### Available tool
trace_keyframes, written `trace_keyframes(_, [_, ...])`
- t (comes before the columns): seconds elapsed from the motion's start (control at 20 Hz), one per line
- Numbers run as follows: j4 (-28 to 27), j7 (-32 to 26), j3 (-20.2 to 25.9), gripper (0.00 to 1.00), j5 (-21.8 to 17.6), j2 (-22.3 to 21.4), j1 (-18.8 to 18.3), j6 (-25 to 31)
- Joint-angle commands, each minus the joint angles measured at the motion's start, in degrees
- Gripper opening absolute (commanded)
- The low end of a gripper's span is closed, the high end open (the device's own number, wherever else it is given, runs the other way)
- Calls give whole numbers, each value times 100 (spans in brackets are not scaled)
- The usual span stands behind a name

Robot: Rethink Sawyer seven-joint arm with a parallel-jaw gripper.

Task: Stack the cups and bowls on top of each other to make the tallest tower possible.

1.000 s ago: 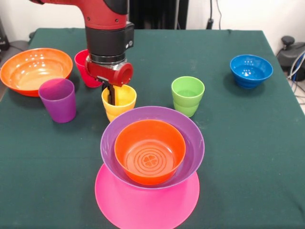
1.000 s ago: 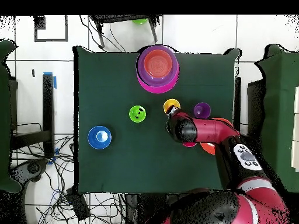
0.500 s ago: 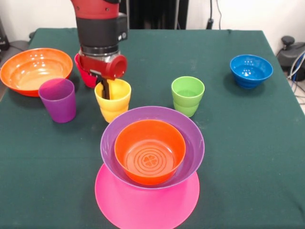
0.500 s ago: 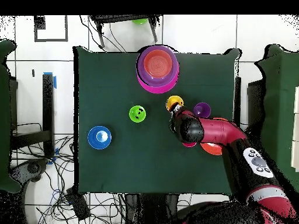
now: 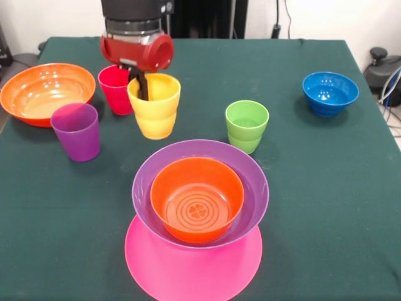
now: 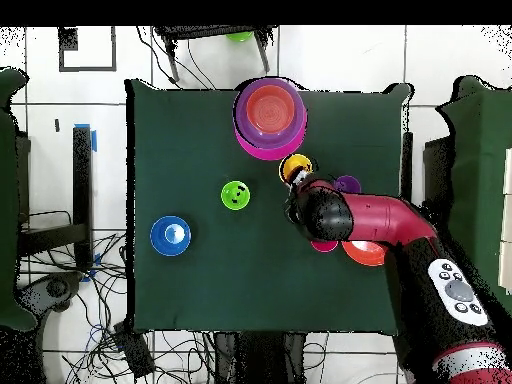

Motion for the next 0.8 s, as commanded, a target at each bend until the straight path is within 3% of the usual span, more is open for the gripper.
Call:
trace_keyframes(0.05, [196, -631, 530, 0, 208, -477, 207, 1013])
trace_keyframes(0.45, [-359, -220, 307, 0, 494, -1037, 743, 1693])
trace_keyframes(0.8, [-1413, -224, 305, 0, 734, -992, 1068, 2459])
